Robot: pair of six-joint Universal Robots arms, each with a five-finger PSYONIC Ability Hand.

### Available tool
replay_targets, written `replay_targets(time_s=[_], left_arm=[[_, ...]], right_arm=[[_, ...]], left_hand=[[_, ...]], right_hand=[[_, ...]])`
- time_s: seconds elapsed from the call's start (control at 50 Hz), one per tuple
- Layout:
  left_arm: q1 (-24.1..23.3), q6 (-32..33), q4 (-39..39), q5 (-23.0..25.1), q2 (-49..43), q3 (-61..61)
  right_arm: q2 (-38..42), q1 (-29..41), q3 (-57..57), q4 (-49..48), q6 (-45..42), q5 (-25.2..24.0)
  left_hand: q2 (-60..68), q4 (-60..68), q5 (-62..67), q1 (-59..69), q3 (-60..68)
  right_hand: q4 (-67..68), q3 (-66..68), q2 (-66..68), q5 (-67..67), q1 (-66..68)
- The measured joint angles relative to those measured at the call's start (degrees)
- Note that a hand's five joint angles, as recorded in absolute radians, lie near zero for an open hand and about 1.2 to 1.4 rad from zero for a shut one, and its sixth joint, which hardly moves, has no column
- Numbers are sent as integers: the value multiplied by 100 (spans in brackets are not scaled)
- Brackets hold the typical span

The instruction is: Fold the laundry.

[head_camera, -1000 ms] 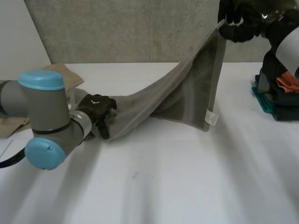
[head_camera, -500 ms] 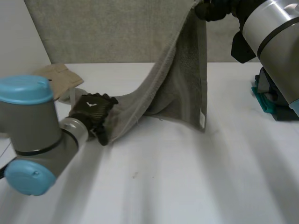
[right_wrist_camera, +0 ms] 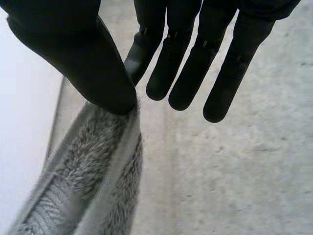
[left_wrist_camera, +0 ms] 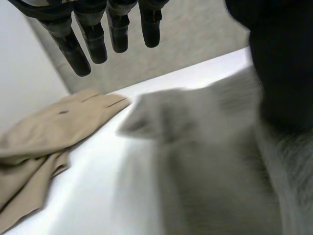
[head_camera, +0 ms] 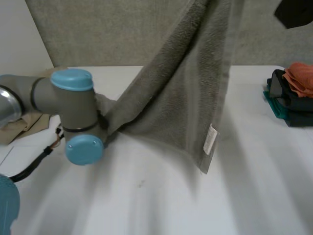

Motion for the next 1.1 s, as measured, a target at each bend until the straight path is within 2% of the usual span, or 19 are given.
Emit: replay_targets(time_s=[0.22,0.28,0.32,0.36,0.4,0.42,0.44,0.46,0.52,0.54,0.58,0.6,0.62,0.66,0.68,0.8,0.92,0.94,1.1], left_arm=[[741,295,25,503,661,-692],[1206,918,381,1414,1140,-1451],[1206,918,381,1414,1140,-1451],[1395,1332,538,2026,1274,-1814],[1395,1332,538,2026,1274,-1814],[1506,1706,602,2606,1370,-2093],[1506,1706,602,2606,1370,-2093],[1541,1898,597,2913,1434,-2226],[1553,2011,569,3094,1502,-2314],[1559,2103,504,3235,1629,-2422],[1559,2123,470,3261,1717,-2476],[1559,2125,448,3250,1786,-2520],[1559,2119,432,3227,1867,-2570],[1559,2098,406,3159,1996,-2649],[1558,2048,374,3037,2175,-2767],[1534,1849,221,2871,2477,-3048],[1538,1566,-104,3162,2464,-3213],[1559,1418,-267,3381,2333,-3213],[1570,1119,-482,3692,1792,-2974]], right_arm=[[59,-642,280,-188,-151,-300],[188,-769,476,-218,-393,-431],[188,-769,476,-218,-393,-431],[219,-794,594,-245,-581,-475],[219,-794,594,-245,-581,-475],[221,-796,608,-249,-604,-481],[221,-796,608,-249,-604,-481],[293,-818,804,-276,-1051,-642],[384,-822,899,-263,-1341,-752],[608,-820,1056,-188,-1887,-907],[755,-812,1131,-137,-2226,-975],[815,-807,1155,-112,-2352,-994],[1016,-785,1220,-40,-2732,-1026],[1194,-755,1240,15,-3037,-1022],[1533,-690,1234,114,-3537,-964],[2513,-560,801,385,-4245,-724],[3267,-573,159,933,-4243,-794],[3509,-591,-80,1248,-4151,-905],[3569,-603,-31,1430,-3961,-1102]], left_hand=[[0,0,0,0,0],[174,179,87,152,124],[174,179,87,152,124],[174,179,87,152,124],[174,179,87,152,124],[174,179,87,152,124],[174,179,87,152,124],[2529,2543,2358,2586,2478],[2529,2543,2358,2586,2478],[5104,5128,4928,5295,5024],[4493,4562,4407,4451,4435],[4172,4274,4125,4105,4212],[3057,3171,3029,2859,3130],[3057,3171,3029,2859,3130],[1333,1299,1154,1134,1293],[1035,1013,823,1118,1003],[1031,1013,823,1118,1003],[1031,1013,824,1118,1003],[1041,1018,845,1119,1008]], right_hand=[[0,0,1,175,0],[0,0,0,176,0],[0,0,0,176,0],[0,0,0,176,0],[0,0,0,176,0],[0,0,0,176,0],[0,0,0,176,0],[0,0,0,176,0],[0,0,0,176,0],[-24,-19,-17,151,-4],[-612,-581,-531,-400,-268],[-1206,-1183,-1147,-1085,-971],[-1980,-1956,-1951,-1880,-1653],[-2288,-2328,-2332,-2193,-2033],[-3307,-3237,-3218,-3243,-2938],[-4020,-3916,-3898,-3998,-3606],[-4034,-3916,-3898,-3988,-3605],[-4023,-3915,-3886,-3928,-3605],[-4010,-3903,-3885,-3782,-3585]])
